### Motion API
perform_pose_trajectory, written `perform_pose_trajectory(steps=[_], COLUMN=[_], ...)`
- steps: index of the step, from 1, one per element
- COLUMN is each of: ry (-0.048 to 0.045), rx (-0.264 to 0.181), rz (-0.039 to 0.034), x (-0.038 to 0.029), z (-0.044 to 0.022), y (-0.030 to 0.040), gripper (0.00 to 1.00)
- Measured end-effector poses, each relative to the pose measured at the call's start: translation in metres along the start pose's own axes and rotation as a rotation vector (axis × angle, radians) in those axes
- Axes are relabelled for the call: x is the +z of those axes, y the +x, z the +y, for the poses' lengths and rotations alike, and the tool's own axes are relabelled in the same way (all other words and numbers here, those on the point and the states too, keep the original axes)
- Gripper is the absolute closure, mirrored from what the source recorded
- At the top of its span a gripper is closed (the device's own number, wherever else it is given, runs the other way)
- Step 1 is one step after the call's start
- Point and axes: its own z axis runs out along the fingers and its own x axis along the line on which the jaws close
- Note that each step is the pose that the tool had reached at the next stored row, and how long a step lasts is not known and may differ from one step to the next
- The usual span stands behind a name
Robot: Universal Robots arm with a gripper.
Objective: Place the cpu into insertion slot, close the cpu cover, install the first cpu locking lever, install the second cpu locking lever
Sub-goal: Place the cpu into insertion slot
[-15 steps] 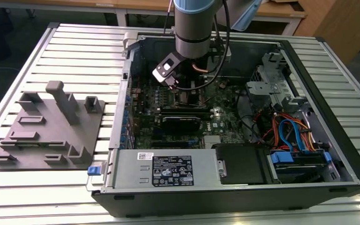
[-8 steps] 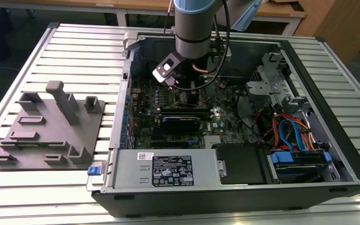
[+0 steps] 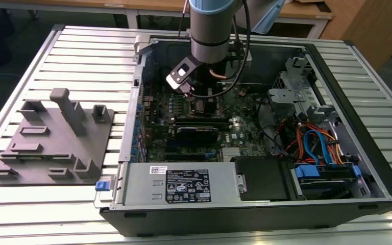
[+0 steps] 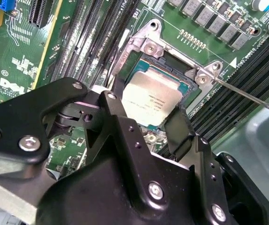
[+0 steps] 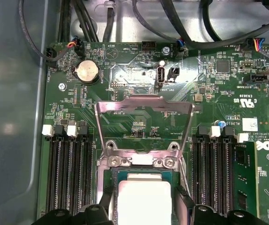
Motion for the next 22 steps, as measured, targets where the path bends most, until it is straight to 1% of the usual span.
perform_pose_trajectory(steps=[9,19,21,22], ry=[0.0,-0.0001,0.0,0.0], rx=[0.001,0.002,0.002,0.001], rz=[0.0019,0.0026,0.0014,-0.0006], x=[0.0003,0.0006,0.0006,0.0006], z=[0.0,0.0001,0.0,0.0], y=[0.0031,0.003,0.0029,0.0029], gripper=[0.38,0.38,0.38,0.38])
